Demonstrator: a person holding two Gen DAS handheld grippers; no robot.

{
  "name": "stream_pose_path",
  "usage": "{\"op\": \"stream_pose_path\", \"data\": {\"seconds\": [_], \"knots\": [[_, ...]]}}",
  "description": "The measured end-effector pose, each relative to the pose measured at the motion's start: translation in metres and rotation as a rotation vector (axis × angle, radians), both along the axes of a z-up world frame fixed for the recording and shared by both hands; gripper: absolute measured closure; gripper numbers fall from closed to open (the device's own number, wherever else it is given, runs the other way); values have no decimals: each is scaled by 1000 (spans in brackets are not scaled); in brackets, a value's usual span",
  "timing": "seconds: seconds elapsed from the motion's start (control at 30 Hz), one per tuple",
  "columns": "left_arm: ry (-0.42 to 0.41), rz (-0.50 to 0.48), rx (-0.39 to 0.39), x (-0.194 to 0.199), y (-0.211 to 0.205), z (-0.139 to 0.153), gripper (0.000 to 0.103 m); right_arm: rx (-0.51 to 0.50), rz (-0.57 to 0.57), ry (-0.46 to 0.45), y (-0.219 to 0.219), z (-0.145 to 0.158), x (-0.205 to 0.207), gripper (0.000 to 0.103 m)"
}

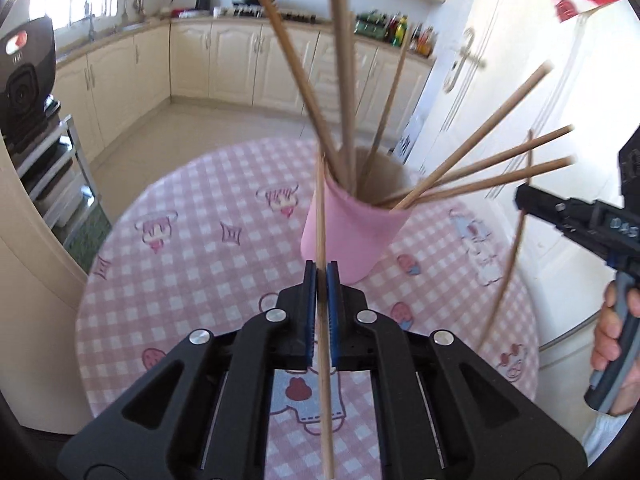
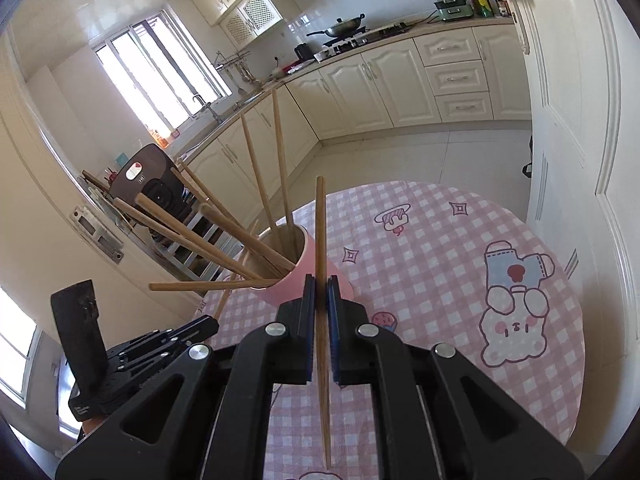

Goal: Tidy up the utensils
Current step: 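Raise both chopsticks over the pink cup and lower them into it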

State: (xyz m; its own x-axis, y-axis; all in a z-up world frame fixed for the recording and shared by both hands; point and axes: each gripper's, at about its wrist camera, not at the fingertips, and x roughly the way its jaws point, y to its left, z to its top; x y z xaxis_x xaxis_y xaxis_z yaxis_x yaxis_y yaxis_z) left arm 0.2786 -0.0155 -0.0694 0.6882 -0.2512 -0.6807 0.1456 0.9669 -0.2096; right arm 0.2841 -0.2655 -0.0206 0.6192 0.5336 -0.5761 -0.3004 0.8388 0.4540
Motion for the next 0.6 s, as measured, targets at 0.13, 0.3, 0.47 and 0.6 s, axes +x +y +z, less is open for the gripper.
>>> {"op": "stream_pose_path", "data": {"seconds": [0.13,0.3,0.47,0.6], "knots": [[-92,6,-24,-26,12,22,98,-15,-6,-55,3,14,-14,98],[-111,4,-39,-44,23,28,98,-9,3,-85,10,24,-26,98],[-168,21,-96,-65,42,34,98,-4,12,-137,16,32,-37,98],[-206,16,-148,-74,48,36,98,-30,22,-192,28,41,-49,98]]}}
